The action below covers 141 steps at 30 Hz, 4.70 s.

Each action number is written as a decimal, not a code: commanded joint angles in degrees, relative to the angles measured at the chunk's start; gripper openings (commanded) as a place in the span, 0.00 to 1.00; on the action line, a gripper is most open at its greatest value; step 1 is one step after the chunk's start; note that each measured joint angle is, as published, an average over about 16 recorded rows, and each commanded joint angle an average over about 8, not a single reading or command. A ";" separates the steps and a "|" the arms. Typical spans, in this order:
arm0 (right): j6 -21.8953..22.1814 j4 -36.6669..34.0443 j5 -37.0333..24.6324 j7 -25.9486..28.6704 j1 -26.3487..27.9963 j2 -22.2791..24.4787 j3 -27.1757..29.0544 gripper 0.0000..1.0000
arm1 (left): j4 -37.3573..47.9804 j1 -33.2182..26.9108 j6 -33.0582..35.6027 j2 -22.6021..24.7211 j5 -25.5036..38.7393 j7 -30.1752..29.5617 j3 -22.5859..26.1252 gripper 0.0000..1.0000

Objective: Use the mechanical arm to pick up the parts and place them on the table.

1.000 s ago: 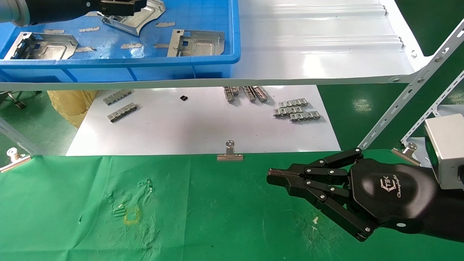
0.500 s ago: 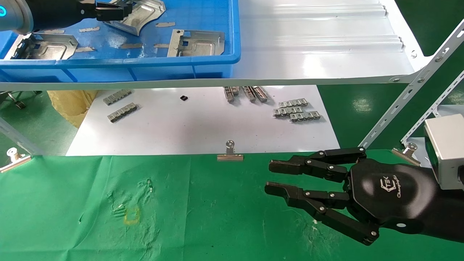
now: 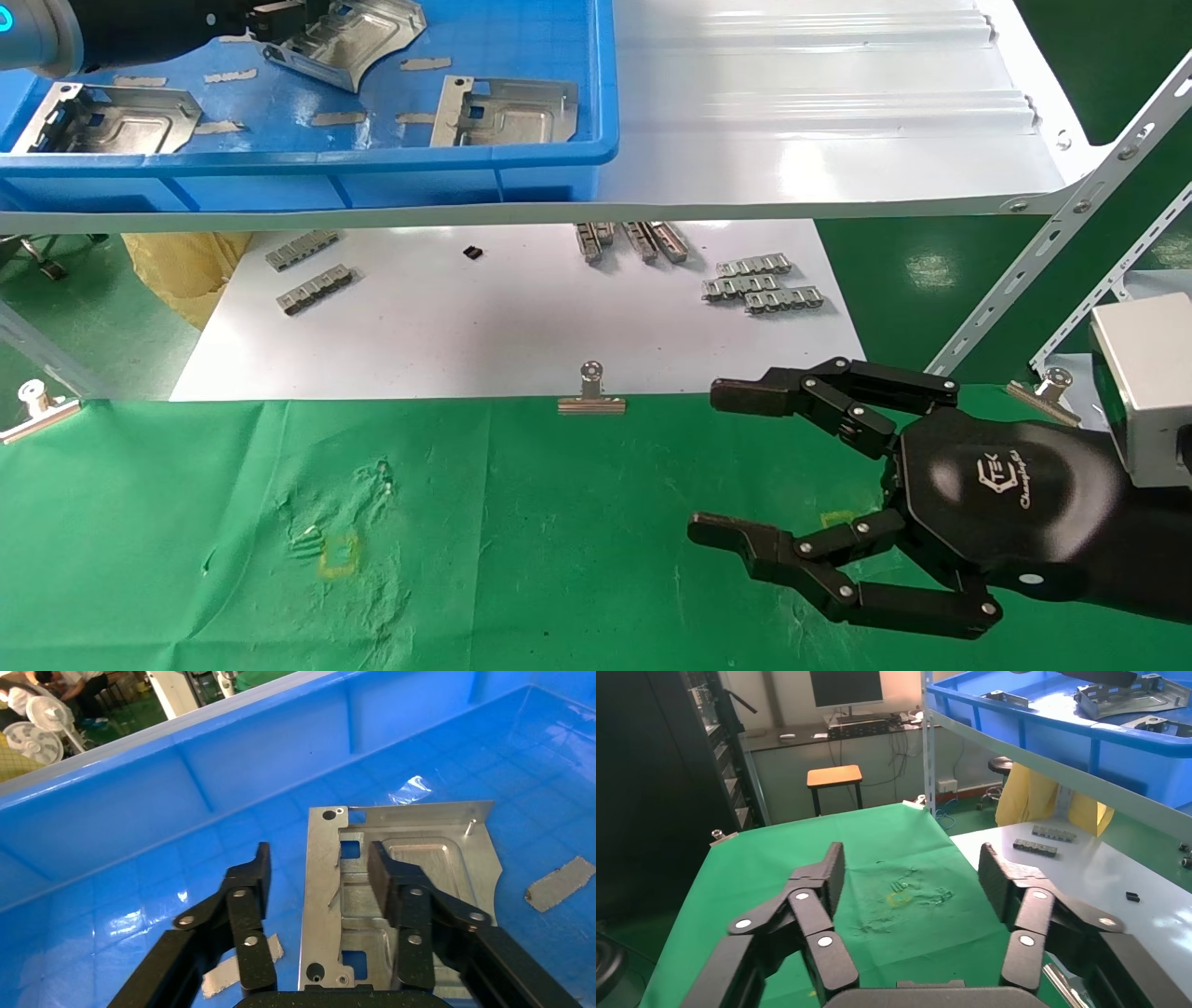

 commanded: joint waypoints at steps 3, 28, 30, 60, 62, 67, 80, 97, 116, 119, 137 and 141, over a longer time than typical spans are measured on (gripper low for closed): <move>0.00 0.00 0.00 0.00 0.00 0.00 0.00 1.00 | 0.49 -0.12 -0.47 0.31 0.20 -0.48 0.14 0.00; 0.00 0.00 0.00 0.00 0.00 0.00 0.00 1.00 | -5.67 -1.98 28.98 -7.48 -6.97 4.80 -4.23 0.00; 0.00 0.00 0.00 0.00 0.00 0.00 0.00 1.00 | -6.42 -1.38 35.48 -8.64 -7.81 6.30 -4.58 0.00; 0.00 0.00 0.00 0.00 0.00 0.00 0.00 1.00 | -31.50 21.48 47.35 -21.45 -13.21 39.38 16.75 0.00; 0.00 0.00 0.00 0.00 0.00 0.00 0.00 1.00 | -30.05 21.34 47.25 -21.28 -12.66 41.73 17.83 0.00; 0.00 0.00 0.00 0.00 0.00 0.00 0.00 1.00 | -25.30 20.84 46.51 -20.98 -11.57 44.68 19.61 0.00; 0.00 0.00 0.00 0.00 0.00 0.00 0.00 1.00 | -16.11 21.83 43.68 -19.14 -11.08 48.12 21.32 1.00; 0.01 -0.01 0.00 0.00 0.00 0.01 0.00 1.00 | -13.93 24.84 48.65 -19.82 -22.09 35.46 19.12 1.00; 0.02 -0.01 0.00 0.00 -0.01 0.01 0.00 1.00 | -19.47 28.62 48.23 -21.32 -24.78 30.98 16.24 1.00; 0.02 -0.01 0.00 0.00 -0.01 0.01 0.00 1.00 | -22.41 30.21 47.91 -21.93 -25.54 28.91 14.50 1.00; 0.02 -0.01 0.01 0.00 -0.01 0.01 0.00 1.00 | -40.11 39.81 45.98 -25.57 -30.06 16.43 4.03 1.00; 0.02 -0.01 0.01 0.00 -0.01 0.01 0.00 1.00 | -44.04 41.93 45.55 -26.38 -31.06 13.67 1.71 1.00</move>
